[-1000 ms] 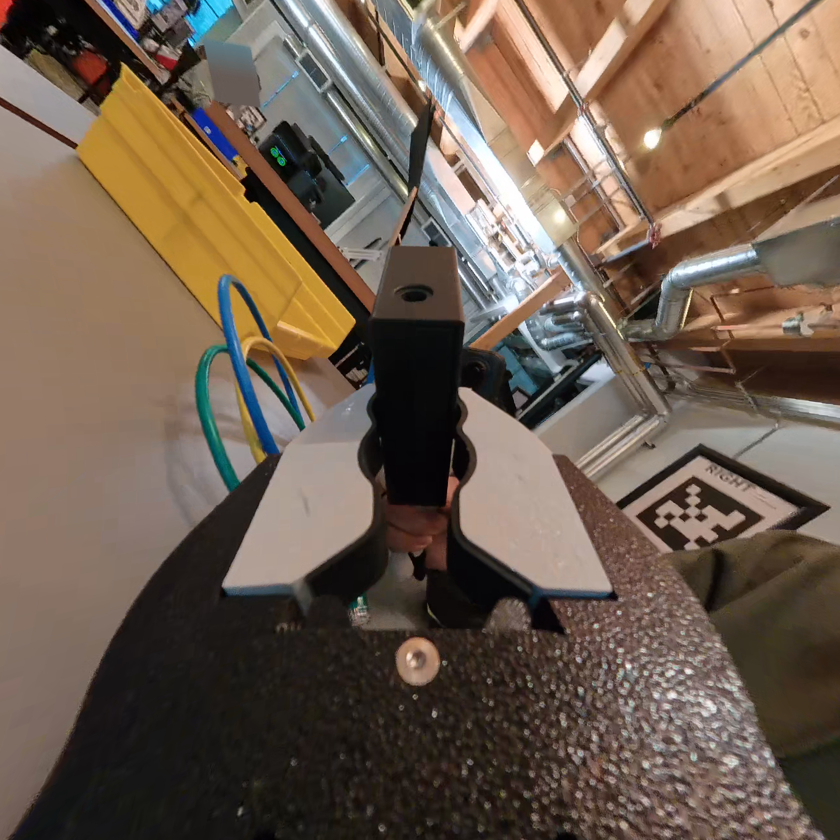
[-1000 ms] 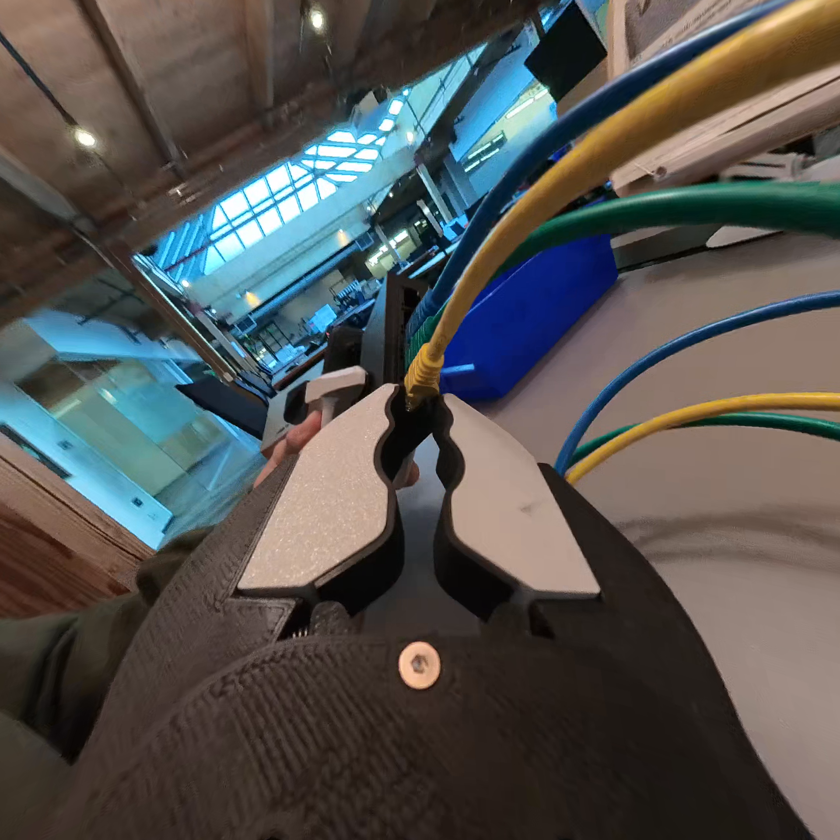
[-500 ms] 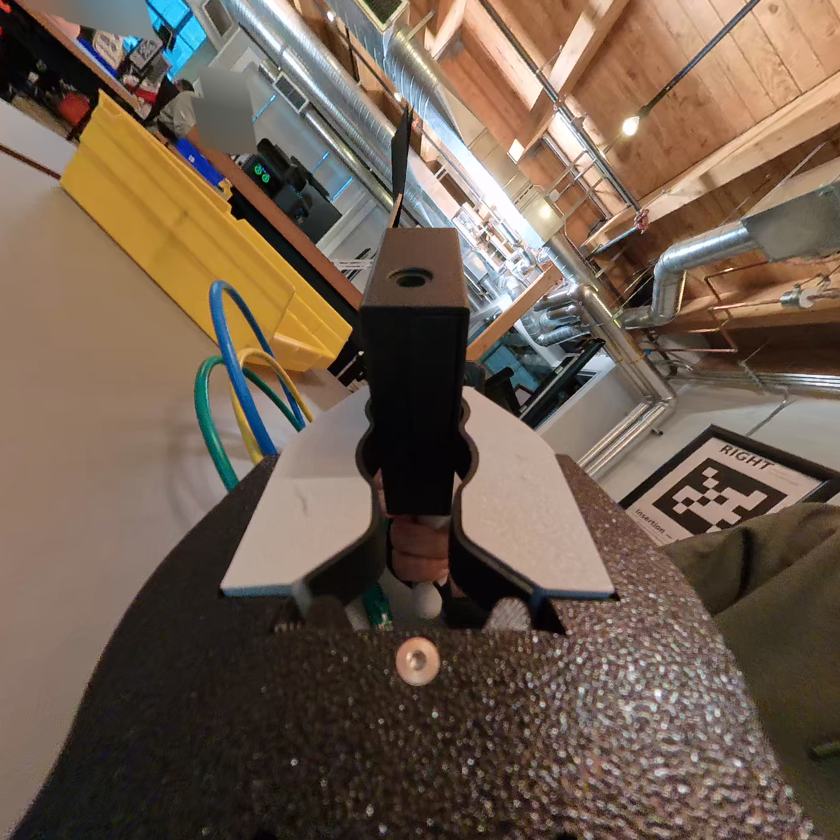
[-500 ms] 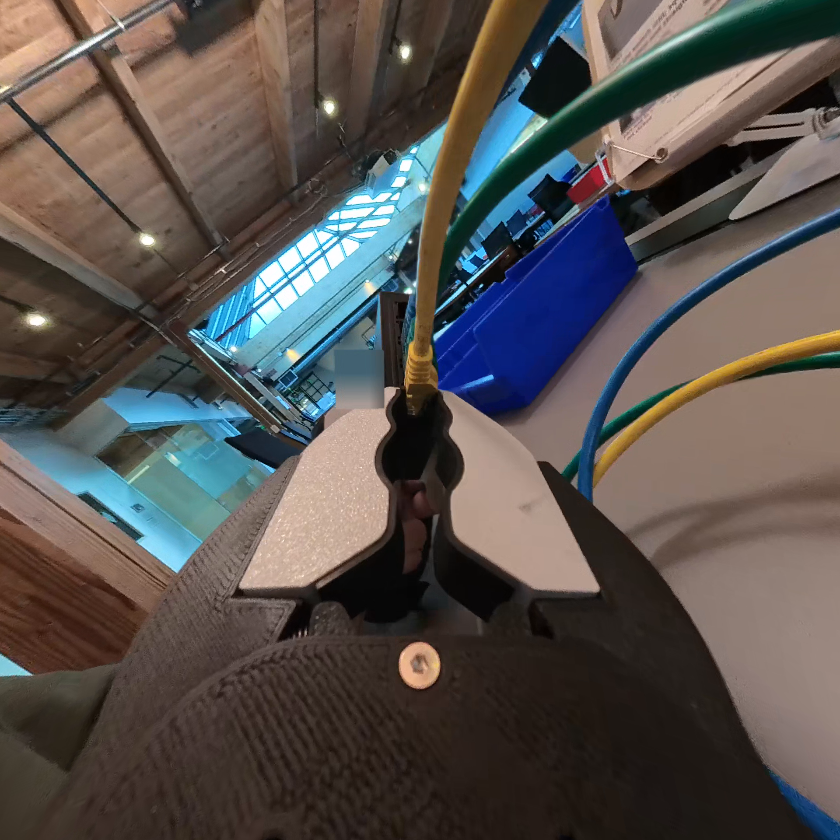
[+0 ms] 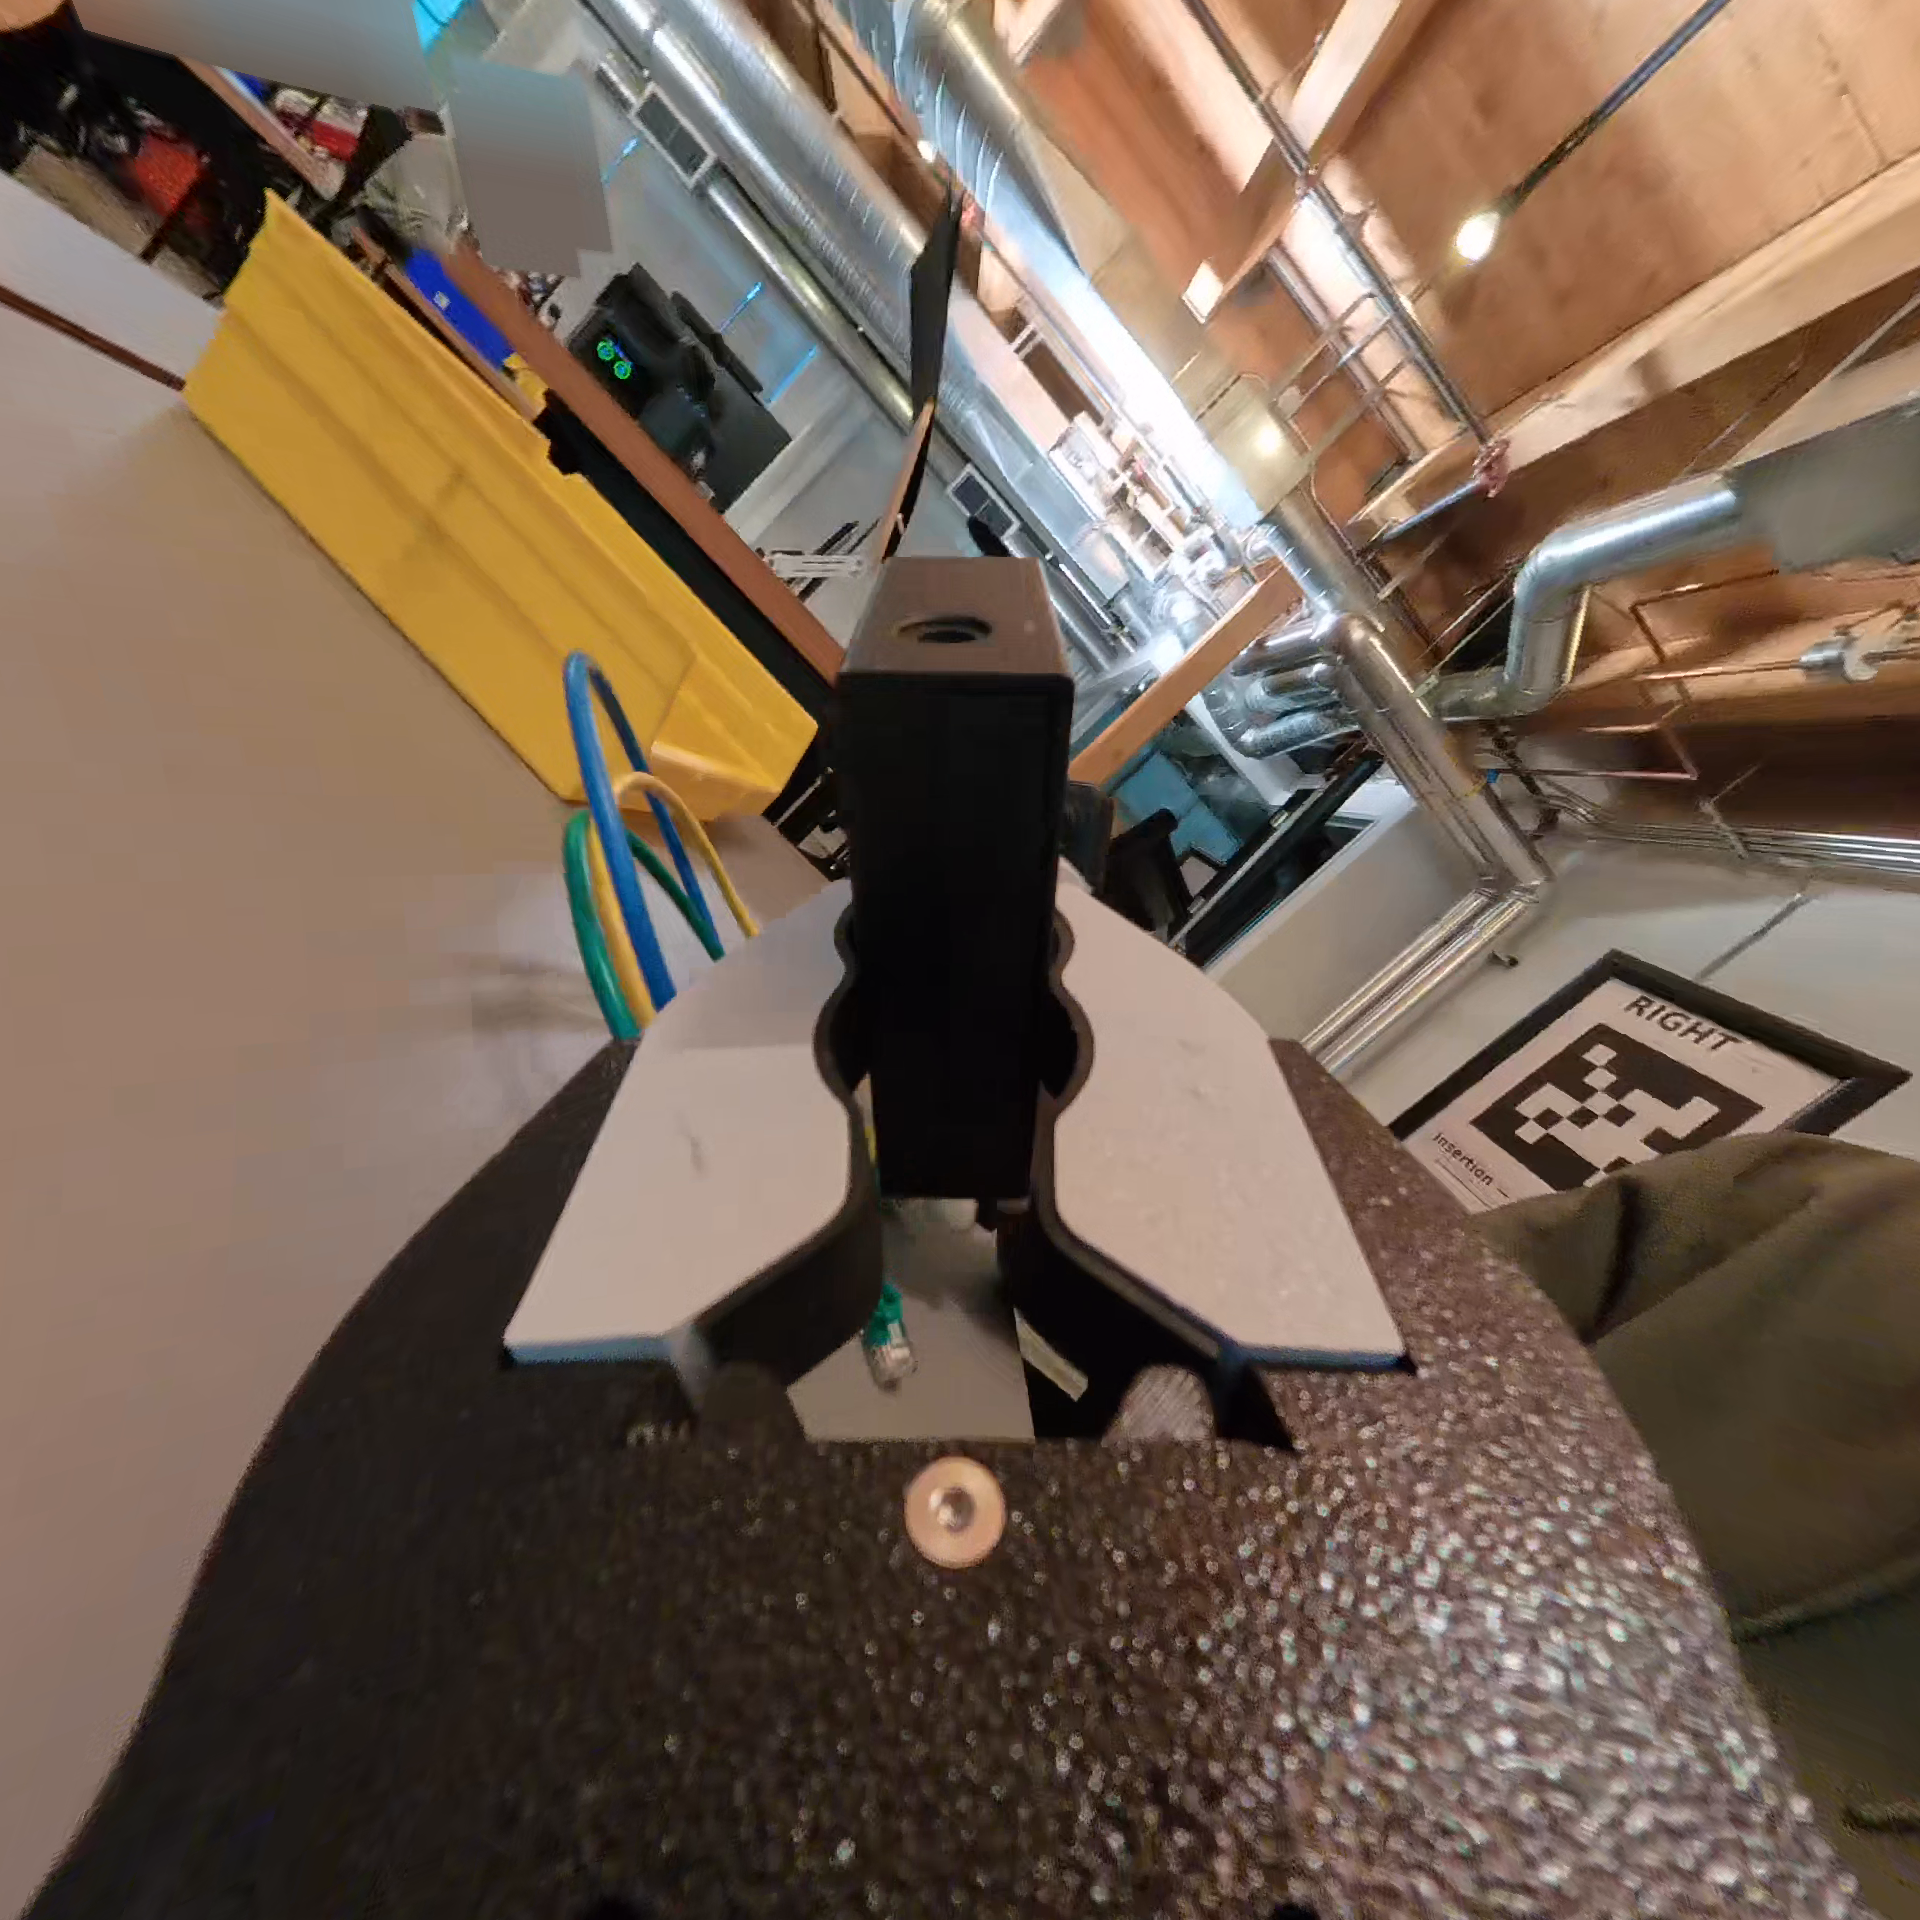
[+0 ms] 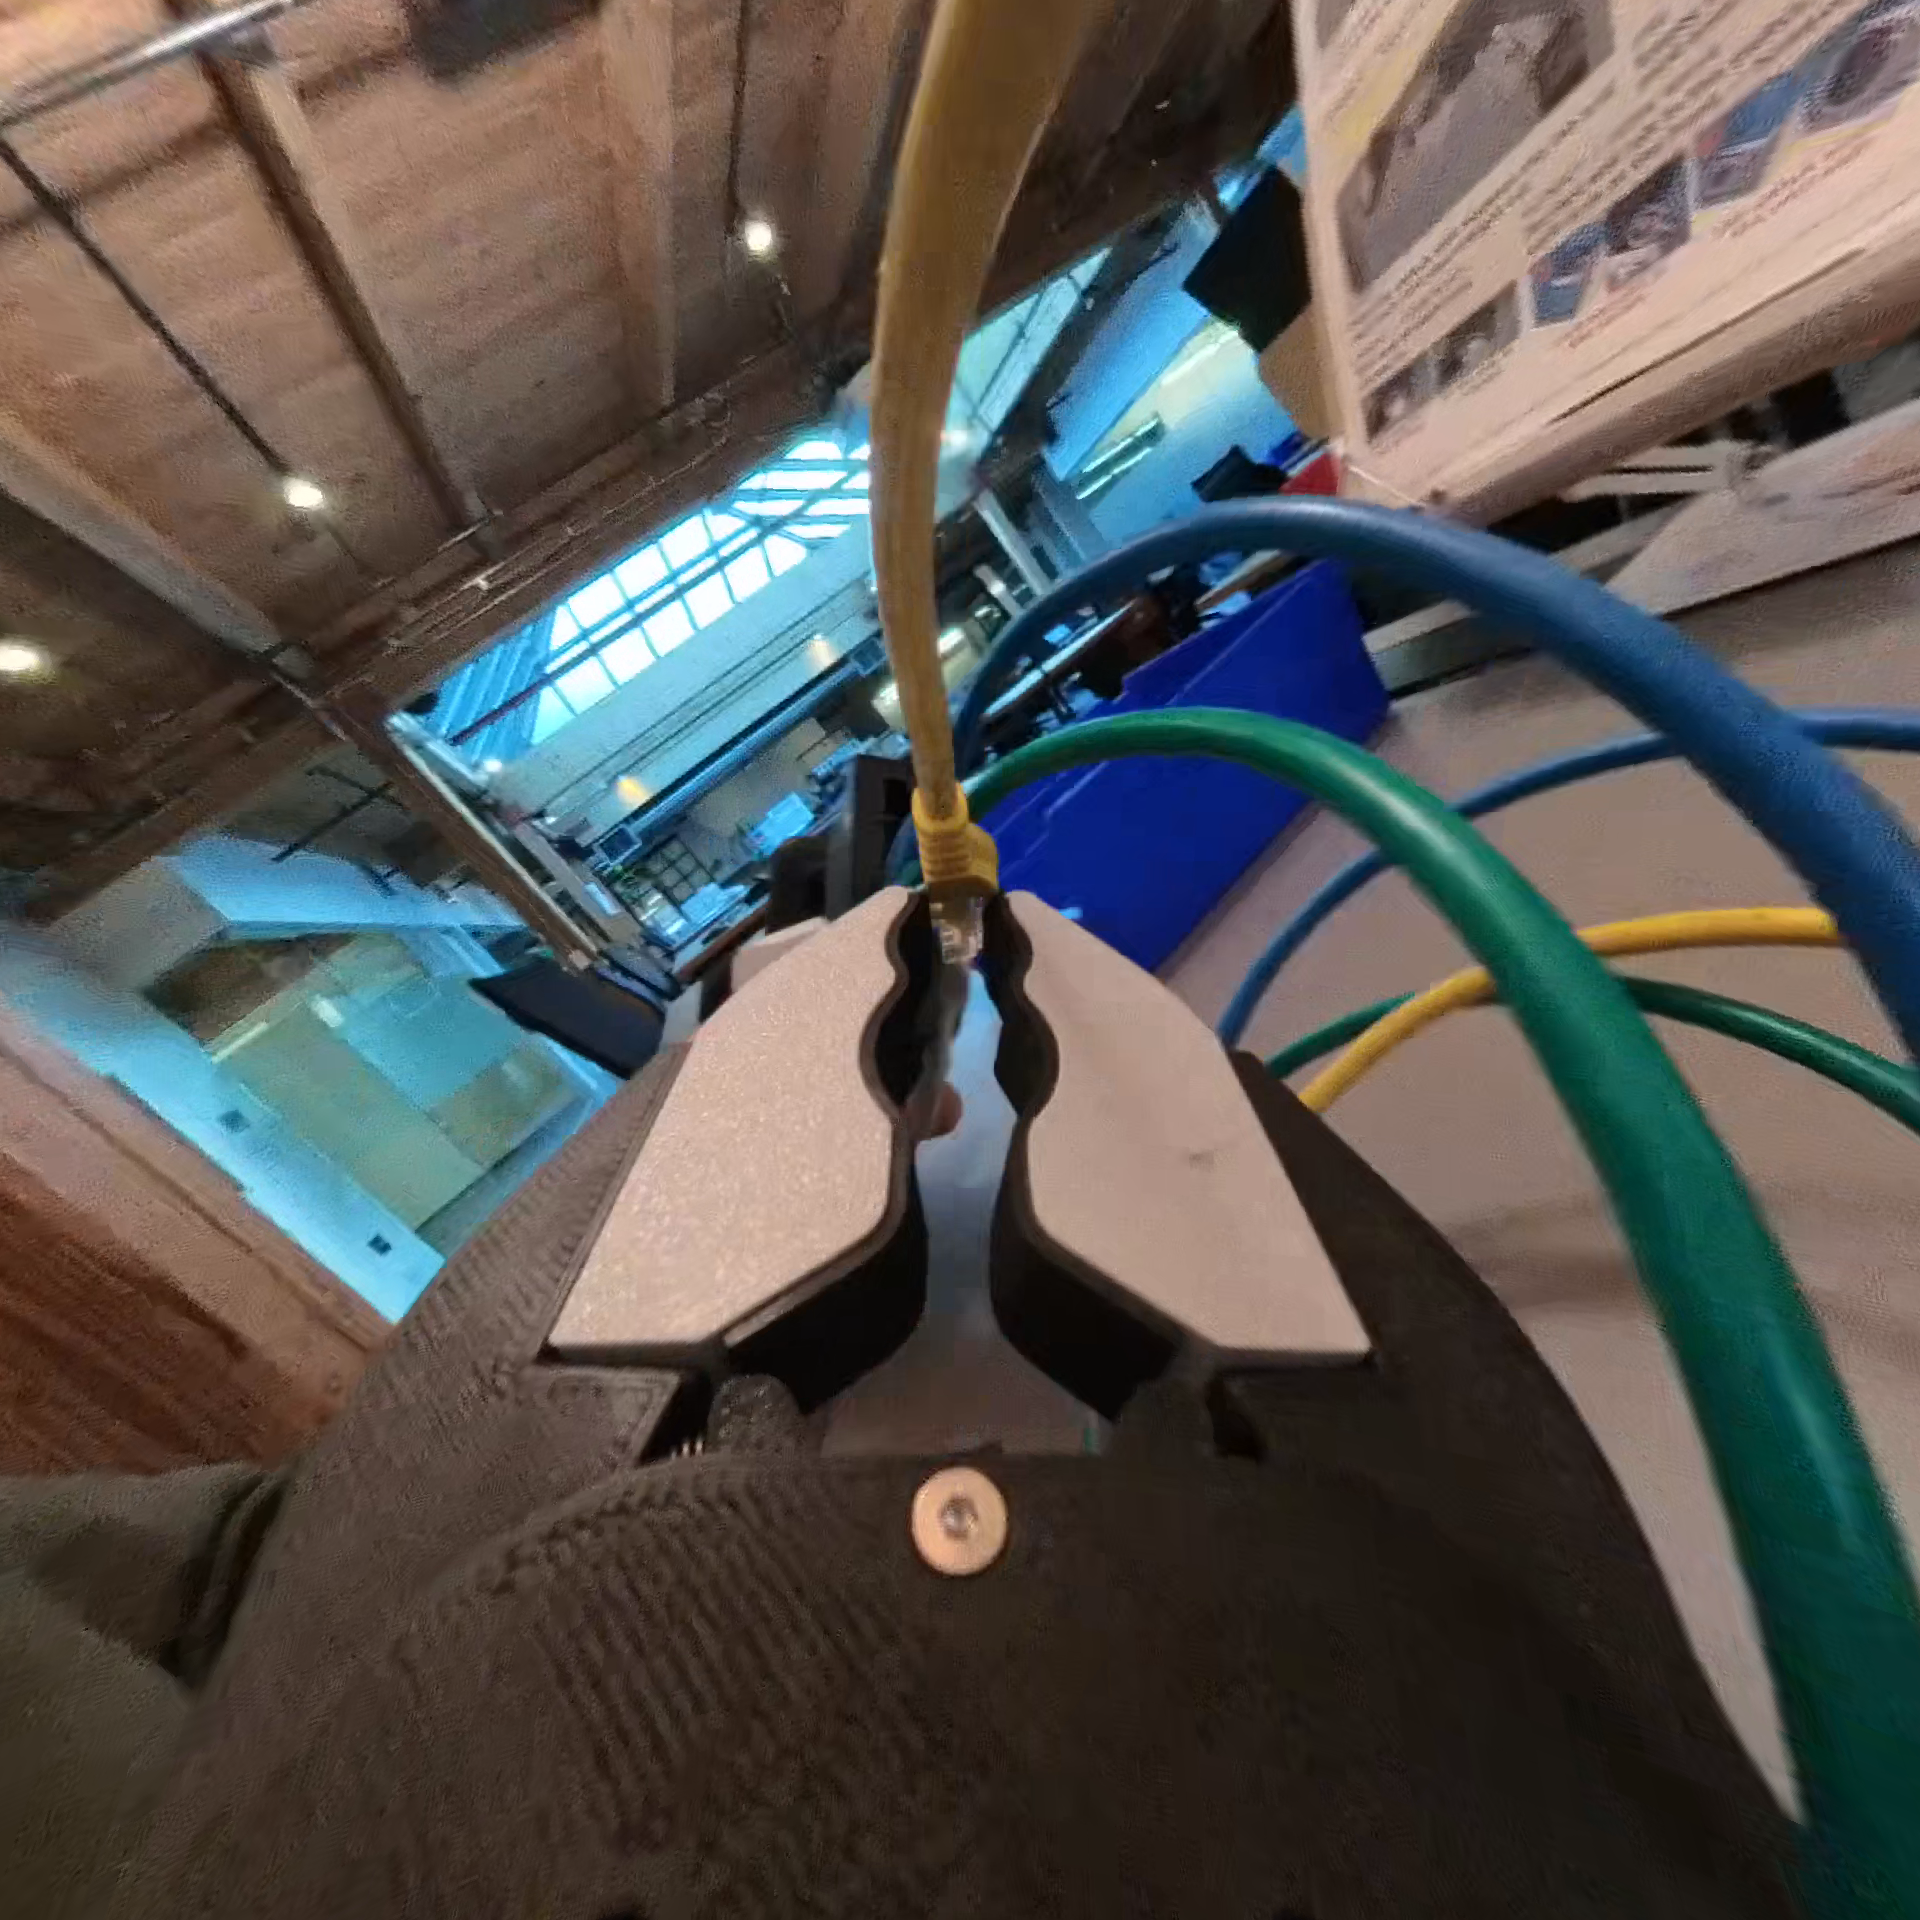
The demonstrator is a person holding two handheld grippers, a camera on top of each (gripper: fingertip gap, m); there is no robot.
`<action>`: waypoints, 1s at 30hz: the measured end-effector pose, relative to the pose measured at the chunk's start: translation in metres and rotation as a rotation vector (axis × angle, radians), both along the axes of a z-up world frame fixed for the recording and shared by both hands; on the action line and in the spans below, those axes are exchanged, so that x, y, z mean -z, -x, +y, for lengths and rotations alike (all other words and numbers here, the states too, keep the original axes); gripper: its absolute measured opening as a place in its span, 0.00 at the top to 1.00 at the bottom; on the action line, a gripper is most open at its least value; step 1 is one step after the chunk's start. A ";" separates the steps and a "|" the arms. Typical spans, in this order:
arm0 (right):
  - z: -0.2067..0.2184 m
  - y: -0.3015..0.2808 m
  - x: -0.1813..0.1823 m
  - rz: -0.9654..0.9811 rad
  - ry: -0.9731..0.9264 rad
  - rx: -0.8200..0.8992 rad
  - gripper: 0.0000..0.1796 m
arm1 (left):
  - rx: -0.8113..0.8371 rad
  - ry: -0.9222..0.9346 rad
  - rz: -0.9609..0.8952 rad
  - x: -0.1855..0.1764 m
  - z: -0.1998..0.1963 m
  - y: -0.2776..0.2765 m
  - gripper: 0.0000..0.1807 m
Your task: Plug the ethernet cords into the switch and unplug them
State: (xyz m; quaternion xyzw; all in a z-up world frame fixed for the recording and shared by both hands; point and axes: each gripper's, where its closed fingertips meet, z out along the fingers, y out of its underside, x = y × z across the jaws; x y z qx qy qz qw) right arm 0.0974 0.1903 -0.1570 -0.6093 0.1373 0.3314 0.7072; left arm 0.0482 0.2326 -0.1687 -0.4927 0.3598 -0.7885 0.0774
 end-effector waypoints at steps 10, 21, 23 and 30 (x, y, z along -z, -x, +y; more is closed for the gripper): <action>-0.039 0.046 -0.104 -0.143 -0.124 -0.226 0.93 | -0.336 -0.083 -0.093 -0.032 0.052 0.020 0.84; -0.036 -0.034 -0.093 -0.359 0.132 -0.065 0.94 | -0.249 0.128 -0.320 -0.098 0.063 0.065 0.84; -0.036 -0.052 -0.095 -0.370 0.120 -0.014 0.94 | -0.250 0.112 -0.339 -0.107 0.060 0.071 0.84; -0.041 -0.096 -0.174 -0.448 0.065 0.063 0.93 | -0.252 0.066 -0.303 -0.105 0.058 0.070 0.85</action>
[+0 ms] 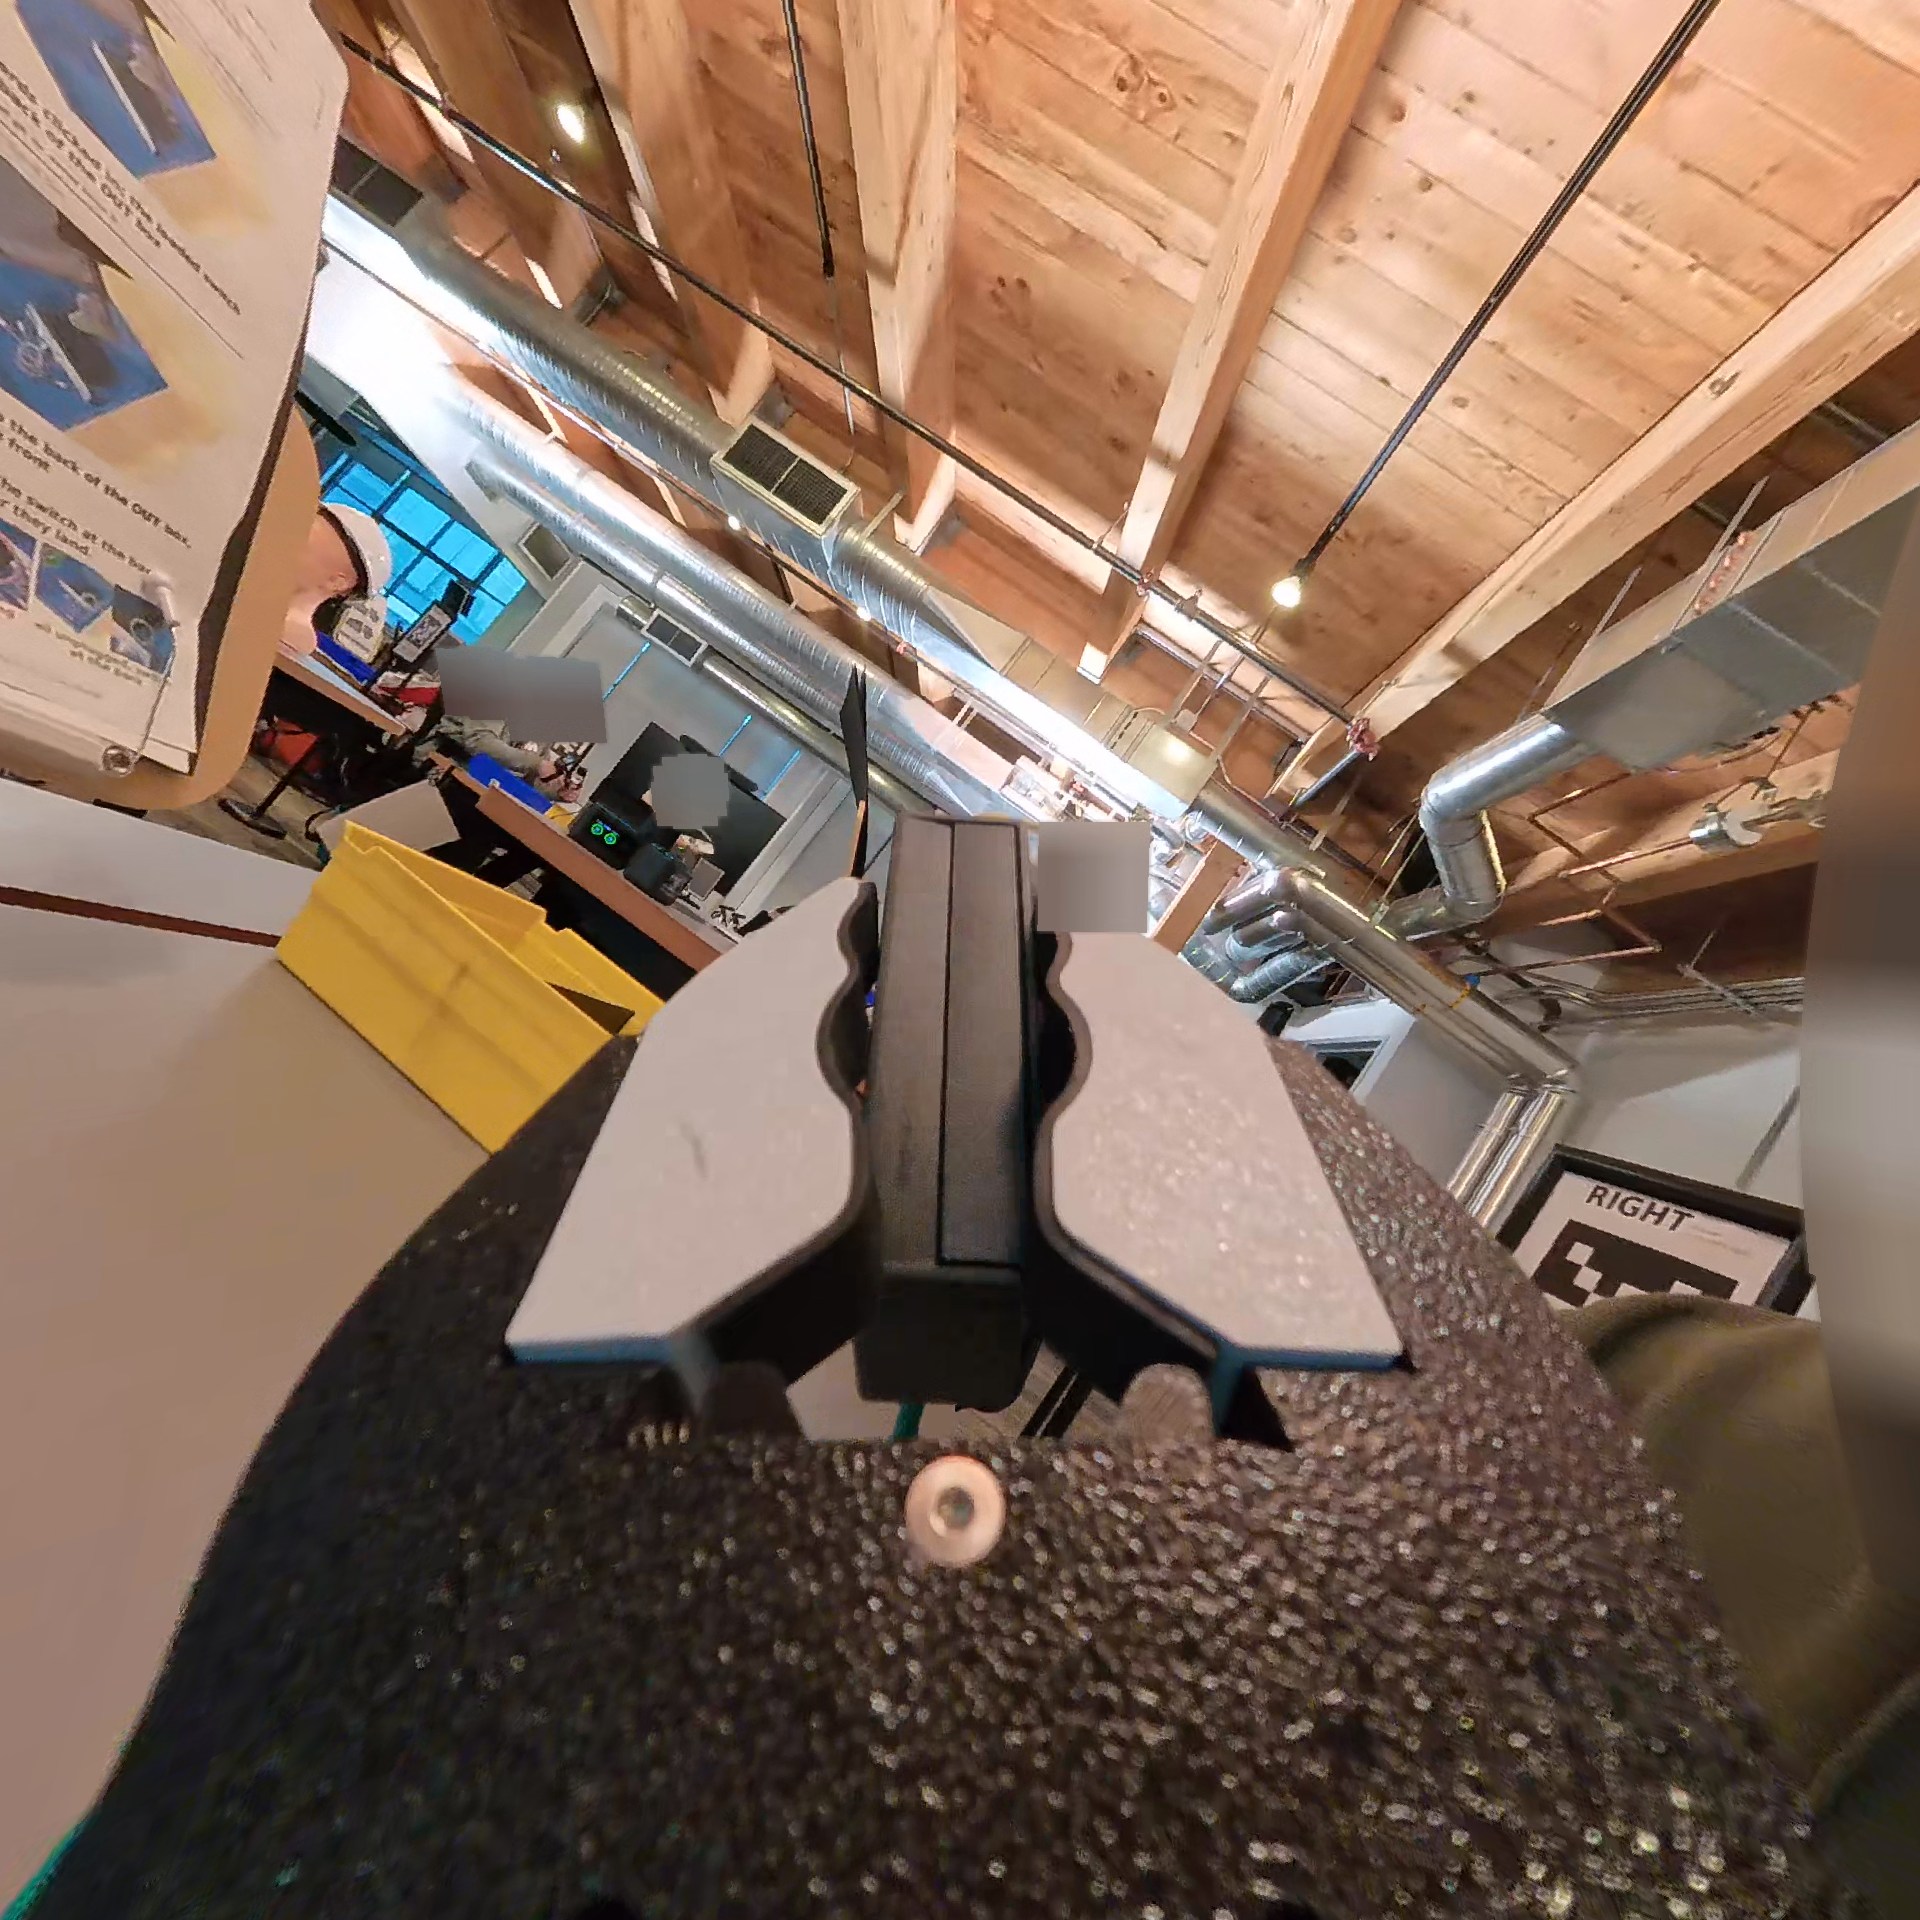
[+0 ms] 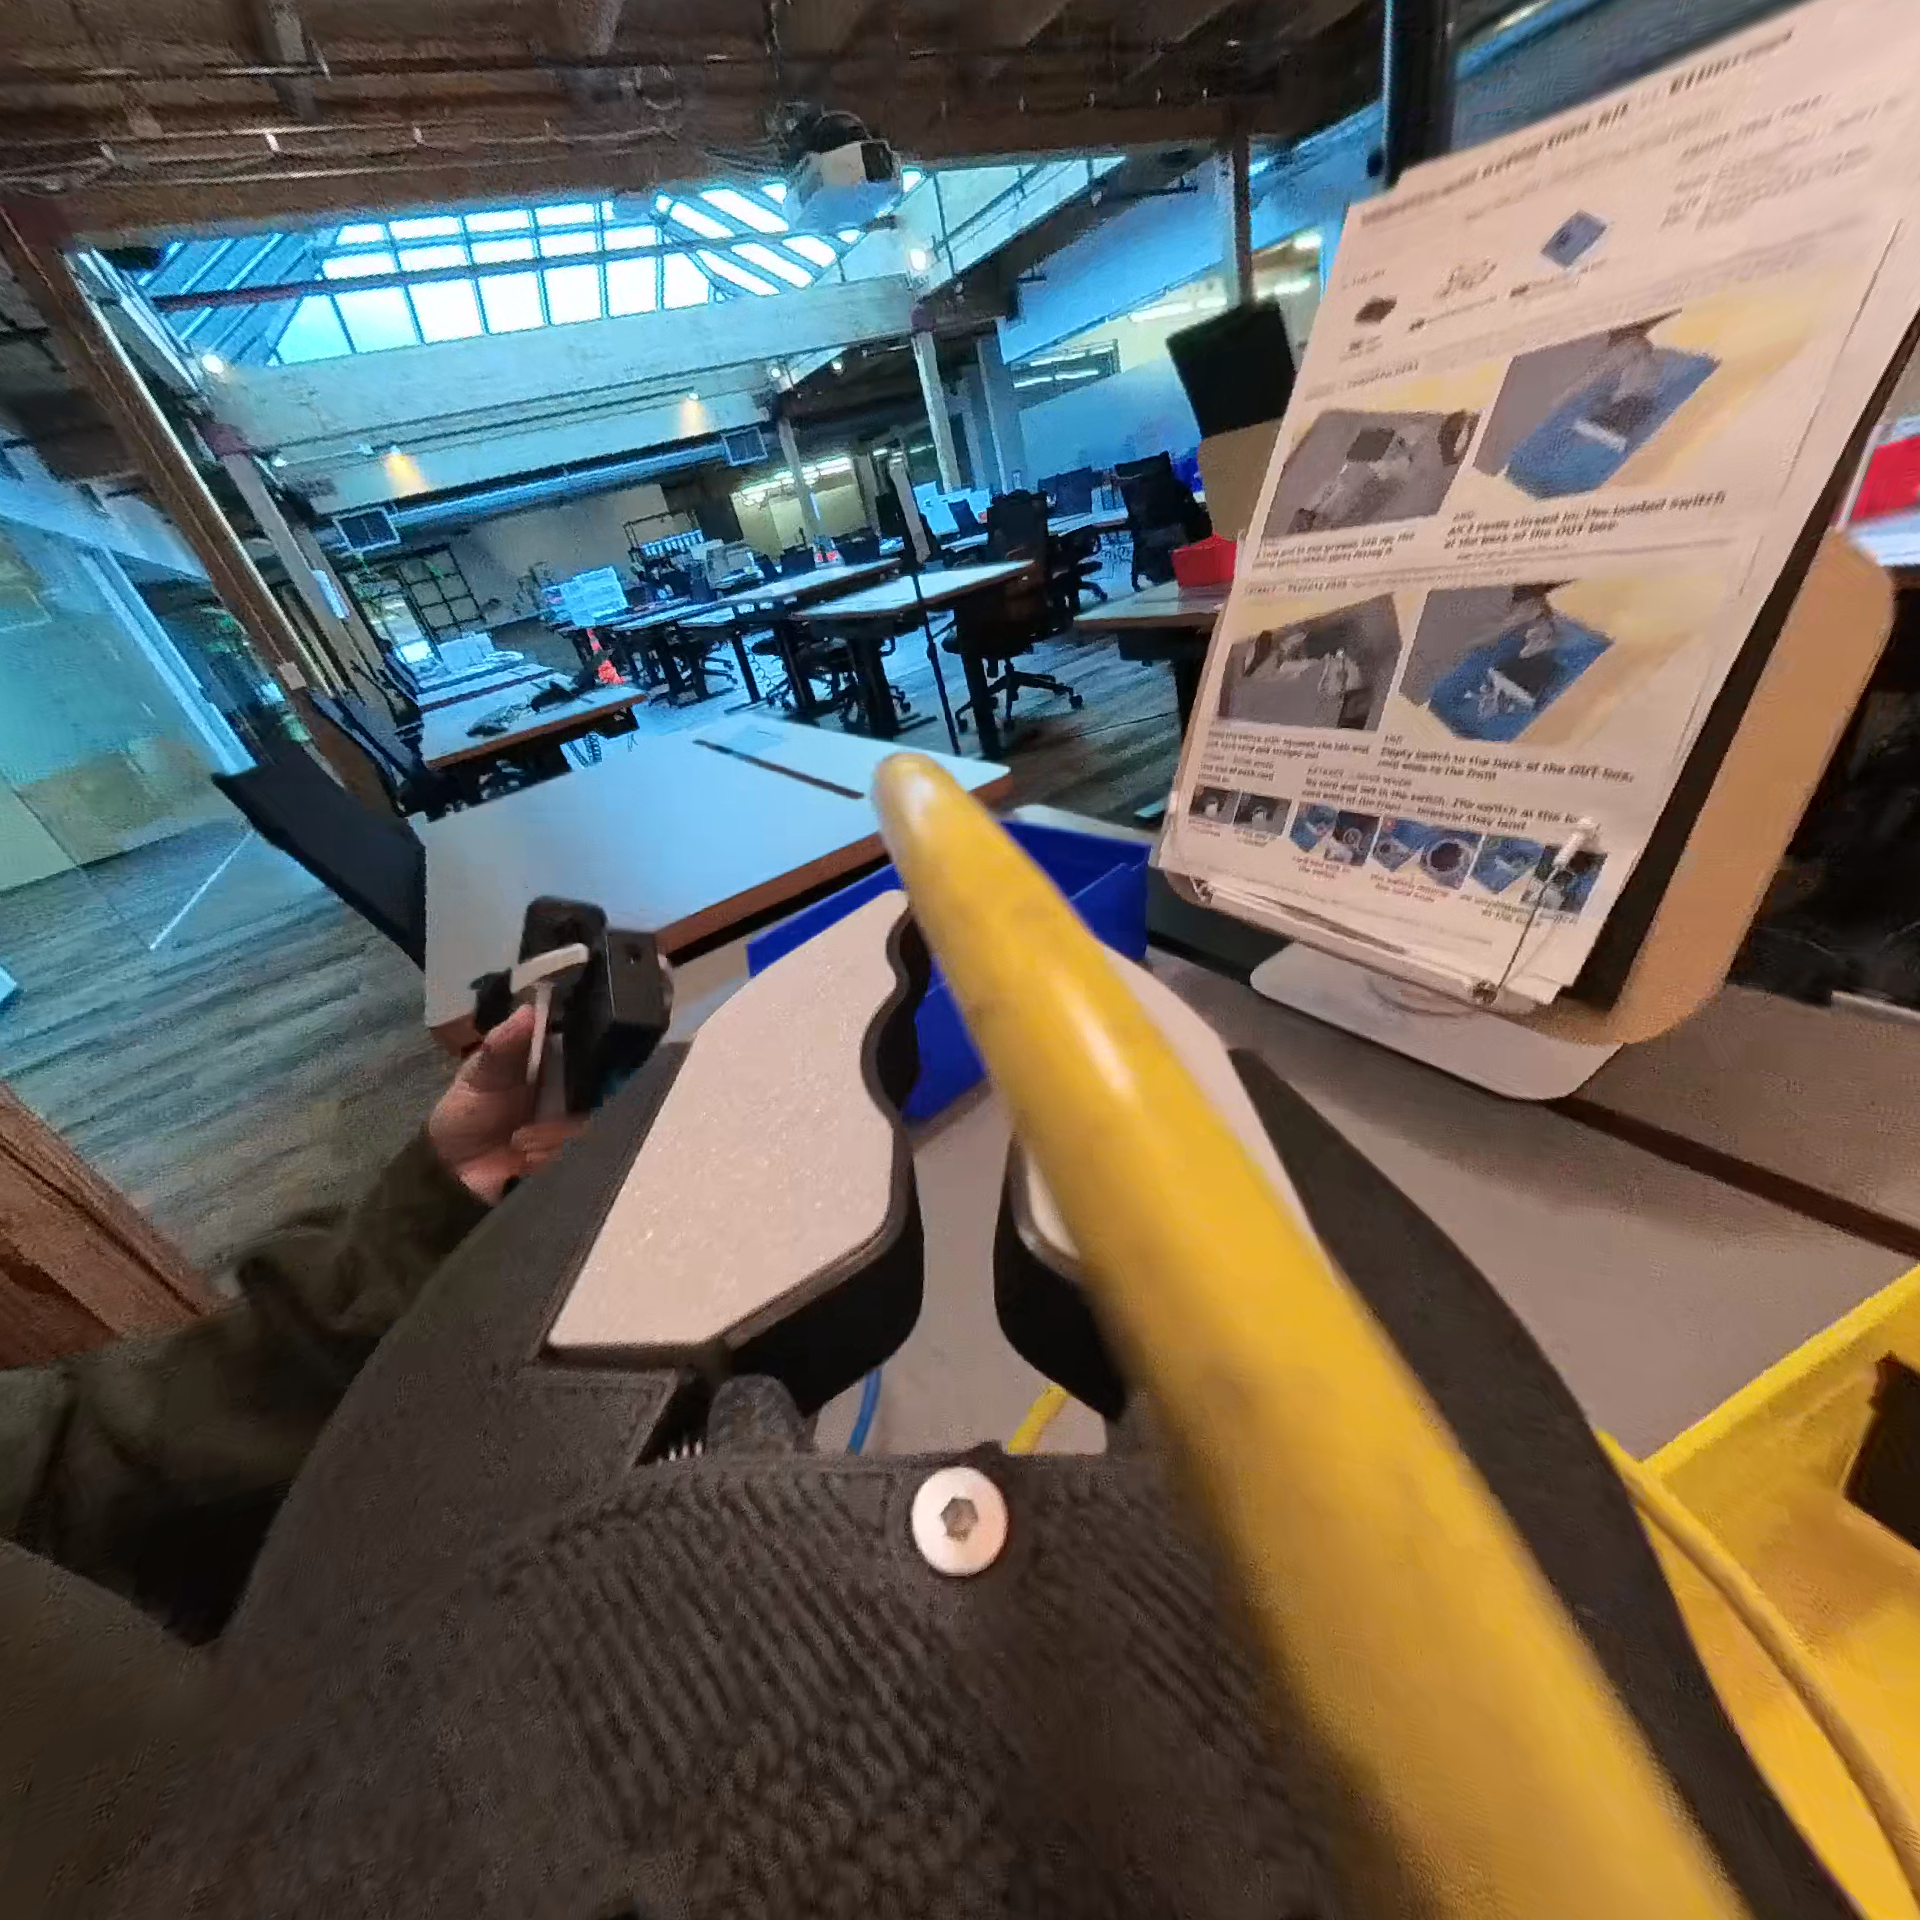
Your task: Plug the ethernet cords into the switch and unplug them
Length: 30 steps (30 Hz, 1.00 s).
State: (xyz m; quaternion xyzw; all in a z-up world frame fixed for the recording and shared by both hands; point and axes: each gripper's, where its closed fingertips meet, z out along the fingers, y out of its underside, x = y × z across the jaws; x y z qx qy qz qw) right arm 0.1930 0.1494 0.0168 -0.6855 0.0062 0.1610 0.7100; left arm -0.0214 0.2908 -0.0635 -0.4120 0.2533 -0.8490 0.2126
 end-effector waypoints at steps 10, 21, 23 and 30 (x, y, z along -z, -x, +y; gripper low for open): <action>0.014 -0.115 -0.057 0.002 -0.061 0.133 0.93 | 0.024 0.011 0.027 0.011 -0.001 -0.008 0.85; 0.021 -0.228 0.095 0.204 0.122 0.400 0.93 | 0.054 0.003 0.043 0.017 -0.011 -0.016 0.85; 0.025 -0.228 0.131 0.244 0.267 0.396 0.94 | 0.057 -0.002 0.046 0.018 -0.012 -0.018 0.85; 0.004 -0.215 0.224 0.073 0.820 0.356 0.95 | 0.058 0.013 0.053 0.023 -0.009 -0.020 0.85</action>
